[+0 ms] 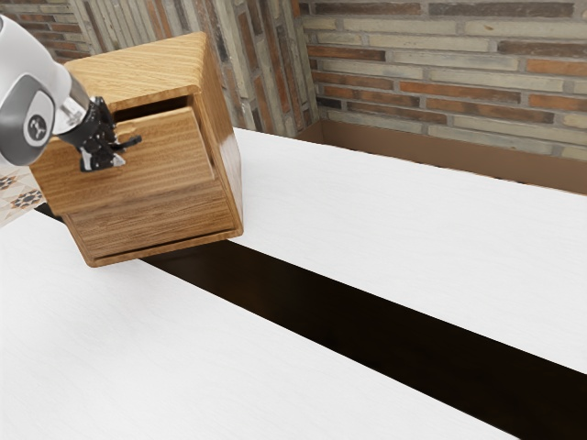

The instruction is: Pull the drawer handle with one arm to open the drawer

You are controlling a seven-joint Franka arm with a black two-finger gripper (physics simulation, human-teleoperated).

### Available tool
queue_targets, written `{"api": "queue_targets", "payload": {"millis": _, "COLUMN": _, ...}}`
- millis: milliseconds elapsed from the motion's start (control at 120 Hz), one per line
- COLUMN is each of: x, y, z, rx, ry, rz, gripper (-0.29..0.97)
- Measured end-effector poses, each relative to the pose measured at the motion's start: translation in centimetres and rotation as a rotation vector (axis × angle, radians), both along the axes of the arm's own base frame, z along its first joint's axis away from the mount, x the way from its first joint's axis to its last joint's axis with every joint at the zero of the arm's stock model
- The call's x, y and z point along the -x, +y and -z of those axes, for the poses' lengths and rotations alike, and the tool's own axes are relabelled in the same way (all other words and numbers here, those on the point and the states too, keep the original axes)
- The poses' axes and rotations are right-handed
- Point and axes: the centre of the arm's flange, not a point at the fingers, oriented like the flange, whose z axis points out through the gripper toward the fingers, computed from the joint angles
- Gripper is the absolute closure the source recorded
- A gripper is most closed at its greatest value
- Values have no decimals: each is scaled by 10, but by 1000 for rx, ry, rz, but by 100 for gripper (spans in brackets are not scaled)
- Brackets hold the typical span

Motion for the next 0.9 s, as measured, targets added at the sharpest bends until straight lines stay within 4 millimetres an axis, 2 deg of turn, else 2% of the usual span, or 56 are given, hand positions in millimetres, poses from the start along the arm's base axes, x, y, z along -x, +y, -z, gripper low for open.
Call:
{"api": "queue_targets", "payload": {"millis": 225, "x": 29, "y": -22, "z": -5, "rx": 13, "ry": -4, "rz": 23, "gripper": 69}}
{"api": "queue_targets", "payload": {"millis": 508, "x": 71, "y": -30, "z": -5, "rx": 30, "ry": -6, "rz": 13, "gripper": 69}}
{"api": "queue_targets", "payload": {"millis": 700, "x": 81, "y": -42, "z": 2, "rx": 48, "ry": 1, "rz": 24, "gripper": 69}}
{"api": "queue_targets", "payload": {"millis": 900, "x": 83, "y": -69, "z": 0, "rx": 50, "ry": -17, "rz": 56, "gripper": 67}}
